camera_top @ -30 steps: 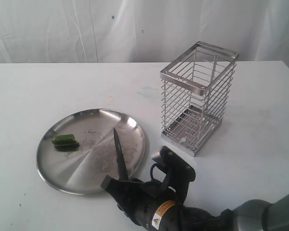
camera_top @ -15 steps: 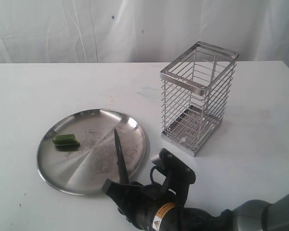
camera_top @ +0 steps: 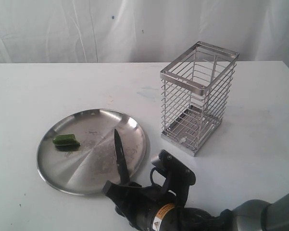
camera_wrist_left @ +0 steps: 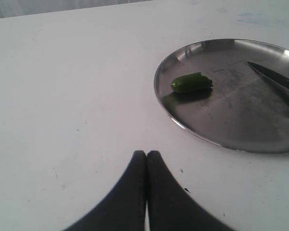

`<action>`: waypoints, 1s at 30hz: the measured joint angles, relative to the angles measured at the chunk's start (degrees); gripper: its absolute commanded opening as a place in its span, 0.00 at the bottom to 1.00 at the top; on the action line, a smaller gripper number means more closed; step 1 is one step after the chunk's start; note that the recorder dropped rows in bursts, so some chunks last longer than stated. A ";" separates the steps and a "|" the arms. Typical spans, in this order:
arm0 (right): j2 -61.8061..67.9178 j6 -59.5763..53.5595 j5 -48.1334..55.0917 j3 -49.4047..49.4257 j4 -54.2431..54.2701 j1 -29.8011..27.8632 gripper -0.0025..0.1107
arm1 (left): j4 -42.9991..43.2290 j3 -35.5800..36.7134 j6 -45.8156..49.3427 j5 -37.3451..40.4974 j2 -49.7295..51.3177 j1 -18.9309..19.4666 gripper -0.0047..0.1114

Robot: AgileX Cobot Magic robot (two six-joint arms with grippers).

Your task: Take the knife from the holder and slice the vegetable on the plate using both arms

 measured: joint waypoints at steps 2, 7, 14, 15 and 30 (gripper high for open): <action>0.00 0.00 0.00 0.00 0.00 0.00 0.44 | 0.00 0.00 0.00 0.00 0.00 0.00 0.04; -0.44 0.00 0.29 0.00 0.00 0.00 0.45 | 0.00 0.00 0.00 0.00 0.00 0.00 0.04; -5.70 -1.85 5.47 0.00 0.80 -0.61 0.45 | 0.00 0.00 0.00 0.00 0.00 0.00 0.04; -6.34 -2.84 6.84 0.00 1.25 -1.07 0.45 | 0.00 0.00 0.00 0.00 0.00 0.00 0.04; -12.31 -13.79 12.36 -0.15 -0.41 -5.59 0.45 | 0.00 0.00 0.00 0.00 0.00 0.00 0.04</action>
